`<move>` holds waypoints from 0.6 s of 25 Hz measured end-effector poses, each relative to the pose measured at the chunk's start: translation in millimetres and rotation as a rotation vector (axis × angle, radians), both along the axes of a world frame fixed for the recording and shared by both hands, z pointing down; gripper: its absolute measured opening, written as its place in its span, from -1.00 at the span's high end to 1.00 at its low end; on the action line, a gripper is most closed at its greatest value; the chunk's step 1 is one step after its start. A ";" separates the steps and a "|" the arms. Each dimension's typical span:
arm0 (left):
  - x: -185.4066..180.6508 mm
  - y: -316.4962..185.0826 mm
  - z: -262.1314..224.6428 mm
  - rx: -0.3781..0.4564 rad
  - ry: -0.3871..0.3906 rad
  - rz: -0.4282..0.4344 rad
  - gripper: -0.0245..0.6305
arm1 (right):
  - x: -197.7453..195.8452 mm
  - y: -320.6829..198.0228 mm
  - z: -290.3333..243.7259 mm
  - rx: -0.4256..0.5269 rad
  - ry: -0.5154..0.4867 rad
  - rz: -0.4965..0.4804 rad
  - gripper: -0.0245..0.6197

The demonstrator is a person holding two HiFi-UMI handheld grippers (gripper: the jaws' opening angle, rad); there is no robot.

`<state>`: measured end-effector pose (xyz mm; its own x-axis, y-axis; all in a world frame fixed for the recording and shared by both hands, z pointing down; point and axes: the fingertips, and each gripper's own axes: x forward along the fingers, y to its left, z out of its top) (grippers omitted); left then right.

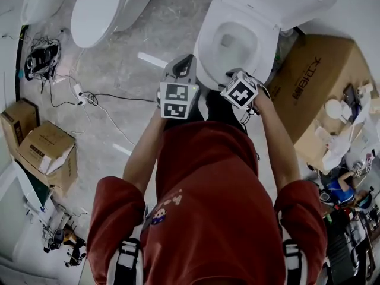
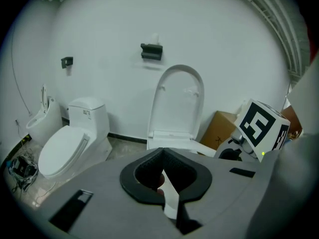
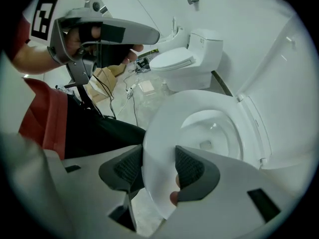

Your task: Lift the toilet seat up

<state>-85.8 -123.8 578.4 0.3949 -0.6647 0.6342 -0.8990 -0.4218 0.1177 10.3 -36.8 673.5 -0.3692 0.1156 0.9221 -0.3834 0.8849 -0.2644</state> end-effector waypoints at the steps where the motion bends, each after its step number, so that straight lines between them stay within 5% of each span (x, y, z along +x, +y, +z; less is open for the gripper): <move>1: 0.1 -2.4 -7.1 0.020 0.002 -0.003 0.89 | 1.2 -3.6 -7.2 0.015 -0.001 -0.007 0.29; 10: 1.7 -28.8 -62.5 0.167 0.027 -0.026 0.89 | 12.6 -30.3 -61.6 0.161 0.016 -0.049 0.44; 15: 13.3 -40.3 -84.9 0.257 0.005 0.030 0.89 | 19.1 -48.6 -85.5 0.238 0.015 -0.054 0.50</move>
<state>-72.5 -164.1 493.5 0.4198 -0.7916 0.4440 -0.8851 -0.4653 0.0075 29.4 -85.4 588.0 -0.3546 -0.0863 0.9310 -0.3363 0.9409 -0.0409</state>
